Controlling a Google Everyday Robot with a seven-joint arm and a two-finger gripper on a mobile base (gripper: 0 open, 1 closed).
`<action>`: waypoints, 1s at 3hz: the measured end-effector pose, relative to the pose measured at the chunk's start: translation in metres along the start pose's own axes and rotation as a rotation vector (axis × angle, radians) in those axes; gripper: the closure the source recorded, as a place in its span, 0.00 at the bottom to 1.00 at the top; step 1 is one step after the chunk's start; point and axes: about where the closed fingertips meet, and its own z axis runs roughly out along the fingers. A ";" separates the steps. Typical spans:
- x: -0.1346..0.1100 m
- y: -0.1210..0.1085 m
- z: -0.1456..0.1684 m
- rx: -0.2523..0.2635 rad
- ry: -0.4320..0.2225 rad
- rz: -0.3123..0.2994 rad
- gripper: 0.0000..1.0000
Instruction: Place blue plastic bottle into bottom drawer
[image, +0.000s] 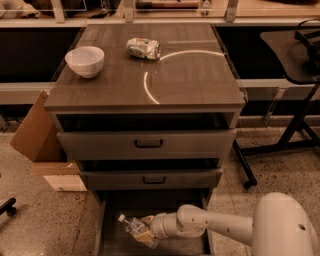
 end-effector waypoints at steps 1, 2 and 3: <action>0.010 -0.009 0.010 -0.002 -0.044 0.034 0.06; 0.008 -0.014 0.008 -0.012 -0.097 0.041 0.00; -0.011 -0.018 -0.013 -0.032 -0.180 0.000 0.00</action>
Offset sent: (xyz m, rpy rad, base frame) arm 0.0185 -0.0084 -0.0128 0.1579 0.0052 -0.0566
